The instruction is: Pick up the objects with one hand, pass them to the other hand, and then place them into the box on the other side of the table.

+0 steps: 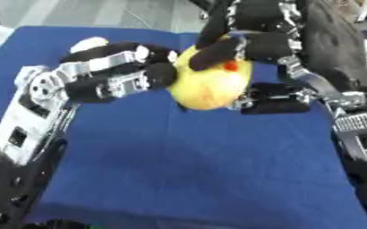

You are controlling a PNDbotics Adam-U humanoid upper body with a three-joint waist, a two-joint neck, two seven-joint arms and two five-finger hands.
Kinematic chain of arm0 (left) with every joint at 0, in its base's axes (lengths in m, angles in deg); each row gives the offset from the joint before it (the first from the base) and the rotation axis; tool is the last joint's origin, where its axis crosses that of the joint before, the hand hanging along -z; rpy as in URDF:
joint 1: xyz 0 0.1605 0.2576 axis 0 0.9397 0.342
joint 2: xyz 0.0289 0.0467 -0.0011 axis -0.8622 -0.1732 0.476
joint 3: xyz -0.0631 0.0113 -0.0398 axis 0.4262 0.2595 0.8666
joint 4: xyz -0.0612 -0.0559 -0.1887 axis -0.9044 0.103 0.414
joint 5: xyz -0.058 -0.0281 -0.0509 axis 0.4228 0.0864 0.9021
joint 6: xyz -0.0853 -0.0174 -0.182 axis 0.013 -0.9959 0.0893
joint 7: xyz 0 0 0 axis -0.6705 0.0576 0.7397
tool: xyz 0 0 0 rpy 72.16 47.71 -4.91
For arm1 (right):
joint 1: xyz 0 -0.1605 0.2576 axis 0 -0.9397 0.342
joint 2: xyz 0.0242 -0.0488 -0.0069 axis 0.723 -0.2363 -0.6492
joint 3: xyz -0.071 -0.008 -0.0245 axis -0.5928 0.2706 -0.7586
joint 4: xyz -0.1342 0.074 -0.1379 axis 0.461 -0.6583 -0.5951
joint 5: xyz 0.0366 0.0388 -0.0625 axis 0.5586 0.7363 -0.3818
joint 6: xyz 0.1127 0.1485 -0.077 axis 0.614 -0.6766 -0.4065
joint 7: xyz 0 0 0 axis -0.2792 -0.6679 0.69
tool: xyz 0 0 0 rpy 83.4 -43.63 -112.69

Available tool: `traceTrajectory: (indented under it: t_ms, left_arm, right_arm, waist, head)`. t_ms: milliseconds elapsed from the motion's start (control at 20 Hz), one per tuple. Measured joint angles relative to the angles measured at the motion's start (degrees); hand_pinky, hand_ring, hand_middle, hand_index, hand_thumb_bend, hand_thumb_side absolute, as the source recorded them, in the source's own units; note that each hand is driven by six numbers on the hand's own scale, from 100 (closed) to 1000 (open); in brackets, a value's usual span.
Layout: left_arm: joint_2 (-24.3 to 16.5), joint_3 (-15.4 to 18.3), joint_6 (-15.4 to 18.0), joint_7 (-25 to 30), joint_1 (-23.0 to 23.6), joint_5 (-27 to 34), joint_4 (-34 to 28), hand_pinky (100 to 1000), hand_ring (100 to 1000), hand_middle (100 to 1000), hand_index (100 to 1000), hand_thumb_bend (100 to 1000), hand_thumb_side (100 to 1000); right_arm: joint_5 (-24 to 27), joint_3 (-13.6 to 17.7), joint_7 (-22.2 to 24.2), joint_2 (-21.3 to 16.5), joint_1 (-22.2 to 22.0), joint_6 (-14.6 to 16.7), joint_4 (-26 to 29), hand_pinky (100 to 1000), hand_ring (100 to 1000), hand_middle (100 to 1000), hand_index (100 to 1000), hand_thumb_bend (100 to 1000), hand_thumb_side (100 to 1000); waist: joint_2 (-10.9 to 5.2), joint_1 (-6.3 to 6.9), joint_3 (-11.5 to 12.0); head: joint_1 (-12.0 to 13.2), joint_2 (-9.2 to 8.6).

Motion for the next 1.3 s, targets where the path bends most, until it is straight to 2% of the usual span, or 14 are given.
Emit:
traceTrajectory:
  t_ms: [150,200,300,400,600,750,800,900,950,1100,1300]
  left_arm:
    - [0.67,0.99,-0.21,-0.78,-0.10,2.45,1.08,873,738,752,909,544,1000]
    - [1.04,1.33,-0.48,-1.39,-0.23,4.04,1.46,888,761,773,918,637,1000]
    - [1.82,2.09,-1.15,-3.35,-0.86,8.33,2.24,898,780,791,921,703,1000]
    - [2.54,3.06,-1.74,-6.55,-1.58,13.32,3.02,897,782,794,920,729,1000]
    - [3.05,6.38,-2.02,-15.90,-2.01,20.00,4.40,879,760,771,897,657,1000]
    - [2.99,9.28,-1.85,-21.76,-0.72,21.23,4.64,874,749,758,887,576,1000]
    - [2.93,10.30,-1.72,-23.19,0.20,21.21,4.62,872,743,753,883,553,1000]
    - [2.59,12.16,-1.36,-25.21,2.46,20.84,4.30,871,740,750,880,524,1000]
    - [2.31,12.95,-1.21,-25.79,3.52,20.40,3.92,870,736,744,876,456,1000]
    - [1.64,15.07,-0.46,-26.52,7.12,18.19,2.07,868,730,736,867,392,1000]
    - [1.41,17.36,0.90,-26.70,11.04,15.36,-0.39,867,727,732,865,379,1000]
  right_arm:
    - [-0.22,0.05,-0.78,0.00,0.00,0.10,-0.33,598,543,247,336,100,100]
    - [-0.31,0.08,-1.02,0.00,0.00,0.10,-0.36,597,543,245,338,100,100]
    - [-0.43,0.21,-1.56,0.00,-0.01,0.11,-0.48,597,543,237,339,100,100]
    - [-0.41,0.40,-2.43,0.00,-0.01,-0.09,-0.55,602,544,213,338,100,100]
    - [2.67,1.34,-4.77,-0.98,0.30,-2.36,-0.92,640,556,122,325,100,100]
    - [8.27,3.95,-6.33,-4.62,0.66,-6.53,-1.35,676,569,102,313,100,123]
    - [10.36,5.33,-6.82,-6.39,0.66,-8.40,-1.92,700,577,100,307,100,314]
    - [14.38,8.38,-7.57,-10.31,0.66,-12.43,-4.66,722,585,100,303,100,411]
    - [16.06,9.77,-7.77,-12.09,0.68,-14.28,-6.78,757,597,100,303,100,451]
    - [19.32,13.79,-7.55,-16.78,2.02,-19.26,-17.77,795,609,100,305,100,434]
    - [18.16,19.44,-7.82,-19.49,5.80,-23.36,-37.73,844,624,100,300,100,420]
  waist:
    - [0.00,-0.19,0.02]
    - [0.00,-0.27,0.02]
    - [0.00,-0.31,0.03]
    - [0.00,-0.33,0.03]
    - [-0.02,-0.73,-0.02]
    - [-0.02,-0.70,-0.05]
    - [-0.02,-0.73,-0.03]
    - [-0.02,-0.82,0.15]
    - [-0.01,-0.86,0.32]
    - [0.00,-0.94,0.88]
    - [0.05,-0.87,1.48]
  head:
    - [-0.09,0.00]
    - [-0.18,0.00]
    - [-0.36,0.00]
    - [-0.52,0.00]
    - [-1.04,0.00]
    - [-1.95,0.00]
    - [-2.47,0.00]
    - [-3.73,0.01]
    - [-4.38,0.05]
    - [-6.39,0.22]
    - [-8.26,0.38]
